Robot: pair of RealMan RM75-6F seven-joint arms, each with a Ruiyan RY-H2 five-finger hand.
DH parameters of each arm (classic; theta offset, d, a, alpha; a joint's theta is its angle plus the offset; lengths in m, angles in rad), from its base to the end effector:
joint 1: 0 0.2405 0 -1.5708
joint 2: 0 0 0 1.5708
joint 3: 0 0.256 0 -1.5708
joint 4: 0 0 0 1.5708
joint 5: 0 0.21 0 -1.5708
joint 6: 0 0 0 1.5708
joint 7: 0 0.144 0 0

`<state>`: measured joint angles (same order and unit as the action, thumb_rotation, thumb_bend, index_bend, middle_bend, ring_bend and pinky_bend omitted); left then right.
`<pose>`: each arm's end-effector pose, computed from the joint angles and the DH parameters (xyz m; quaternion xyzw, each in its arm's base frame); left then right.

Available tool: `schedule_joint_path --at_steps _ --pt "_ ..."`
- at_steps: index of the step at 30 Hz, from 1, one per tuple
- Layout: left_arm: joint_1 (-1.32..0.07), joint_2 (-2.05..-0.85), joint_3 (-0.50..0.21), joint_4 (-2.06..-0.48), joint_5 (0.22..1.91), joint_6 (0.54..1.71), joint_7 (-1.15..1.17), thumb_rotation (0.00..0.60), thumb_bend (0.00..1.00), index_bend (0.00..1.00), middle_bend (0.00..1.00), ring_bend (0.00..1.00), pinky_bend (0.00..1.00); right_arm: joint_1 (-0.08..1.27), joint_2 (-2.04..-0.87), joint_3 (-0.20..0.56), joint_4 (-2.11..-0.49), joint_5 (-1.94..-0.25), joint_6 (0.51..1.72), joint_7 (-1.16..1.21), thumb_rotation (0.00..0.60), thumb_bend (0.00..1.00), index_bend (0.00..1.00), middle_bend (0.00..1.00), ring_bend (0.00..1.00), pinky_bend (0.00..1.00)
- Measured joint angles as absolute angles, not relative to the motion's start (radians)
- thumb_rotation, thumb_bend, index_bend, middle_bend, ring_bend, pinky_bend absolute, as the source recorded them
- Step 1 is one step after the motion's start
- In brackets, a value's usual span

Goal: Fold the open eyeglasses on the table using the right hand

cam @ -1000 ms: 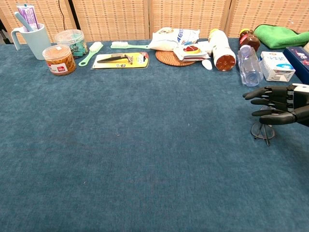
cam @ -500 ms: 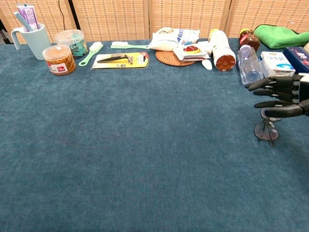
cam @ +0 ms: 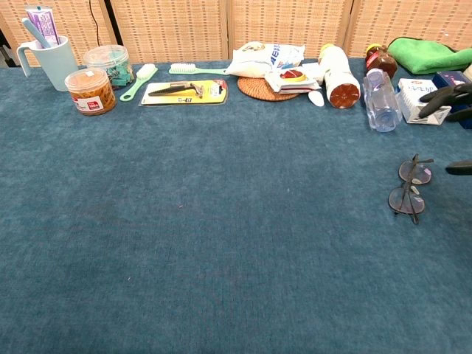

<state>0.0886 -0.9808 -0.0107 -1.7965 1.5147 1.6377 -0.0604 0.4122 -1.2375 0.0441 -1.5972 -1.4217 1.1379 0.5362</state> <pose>-0.3025 0.1193 0.1999 -0.5204 -0.4285 -0.4033 0.6188 -0.2551 -0.2655 0.0780 0.5547 -0.5941 0.4816 0.3277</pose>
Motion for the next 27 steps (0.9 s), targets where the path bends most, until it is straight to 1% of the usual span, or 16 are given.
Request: schedule_joint_path --at_steps 3,9,15,19,27 --pt "0.092 -0.987 -0.012 -1.785 1.515 1.643 -0.071 0.539 0.26 0.15 0.05 0.03 0.00 0.386 -1.224 0.052 -1.629 -1.390 1.187 0.389 0.600 0.08 0.28 0.11 0.04 0.05" --pt "0.097 -1.003 -0.015 -1.761 1.511 1.653 -0.086 0.539 0.26 0.15 0.05 0.03 0.00 0.339 -1.204 0.060 -1.667 -1.347 1.275 0.167 0.600 0.08 0.27 0.11 0.02 0.01" --pt "0.099 -1.020 -0.021 -1.742 1.500 1.655 -0.094 0.538 0.26 0.15 0.05 0.03 0.00 0.293 -1.199 0.062 -1.689 -1.313 1.362 -0.042 0.600 0.08 0.26 0.11 0.01 0.00" --pt "0.103 -1.030 -0.016 -1.735 1.507 1.657 -0.101 0.536 0.26 0.15 0.05 0.03 0.00 0.249 -1.189 0.060 -1.729 -1.294 1.431 -0.126 0.600 0.08 0.25 0.10 0.00 0.00" --pt "0.110 -1.040 -0.012 -1.739 1.523 1.669 -0.109 0.537 0.26 0.15 0.05 0.03 0.00 0.181 -1.155 0.050 -1.798 -1.290 1.506 -0.202 0.600 0.08 0.24 0.09 0.00 0.00"
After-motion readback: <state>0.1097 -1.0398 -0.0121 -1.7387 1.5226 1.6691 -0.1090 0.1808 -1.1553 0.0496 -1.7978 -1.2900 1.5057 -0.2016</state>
